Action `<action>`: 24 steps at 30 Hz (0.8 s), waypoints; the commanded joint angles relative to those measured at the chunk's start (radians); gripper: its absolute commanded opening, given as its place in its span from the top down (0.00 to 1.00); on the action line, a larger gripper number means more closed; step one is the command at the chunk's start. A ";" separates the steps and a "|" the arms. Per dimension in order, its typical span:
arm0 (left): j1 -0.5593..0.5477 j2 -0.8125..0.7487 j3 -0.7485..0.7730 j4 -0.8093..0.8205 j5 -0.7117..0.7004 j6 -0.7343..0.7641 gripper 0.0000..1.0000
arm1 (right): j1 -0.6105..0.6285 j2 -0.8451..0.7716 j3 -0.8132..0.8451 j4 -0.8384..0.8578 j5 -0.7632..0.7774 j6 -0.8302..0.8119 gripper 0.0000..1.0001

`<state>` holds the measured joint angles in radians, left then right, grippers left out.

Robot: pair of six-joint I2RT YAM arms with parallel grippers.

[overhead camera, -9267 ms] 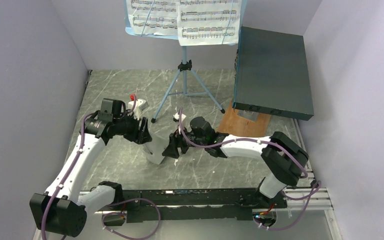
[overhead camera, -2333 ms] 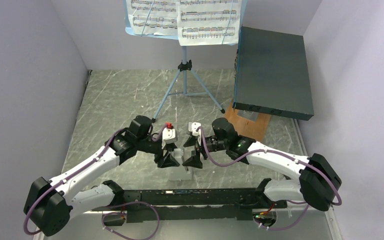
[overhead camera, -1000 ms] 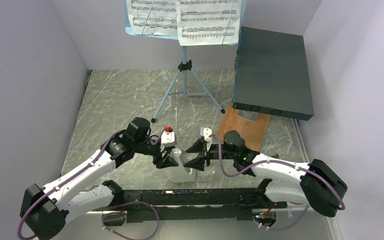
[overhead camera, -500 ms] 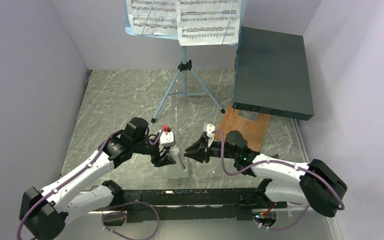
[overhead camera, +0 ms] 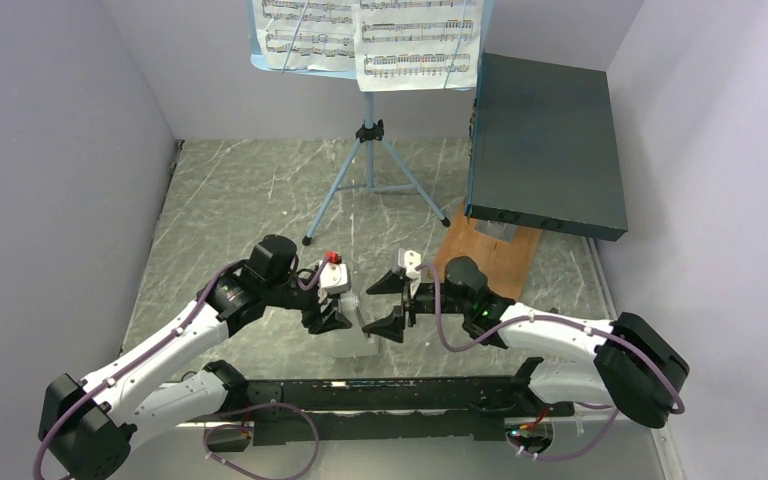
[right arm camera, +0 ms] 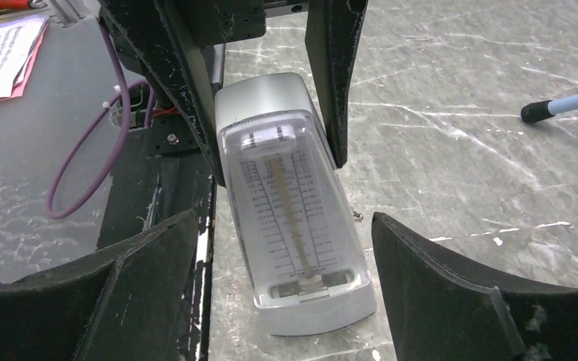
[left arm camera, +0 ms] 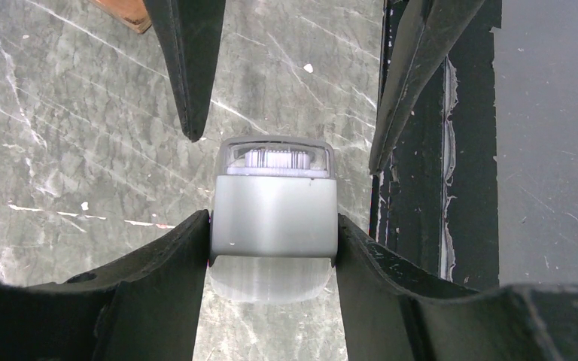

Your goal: Set up the instrument practice props

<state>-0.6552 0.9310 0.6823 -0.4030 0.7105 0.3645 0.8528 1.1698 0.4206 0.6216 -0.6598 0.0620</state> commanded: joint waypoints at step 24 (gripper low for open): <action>-0.007 0.005 0.024 -0.039 0.075 0.011 1.00 | 0.011 0.148 0.078 0.151 -0.109 0.031 0.43</action>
<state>-0.6552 0.9310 0.6823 -0.4061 0.7166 0.3679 0.8581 1.3071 0.4652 0.6914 -0.7162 0.0795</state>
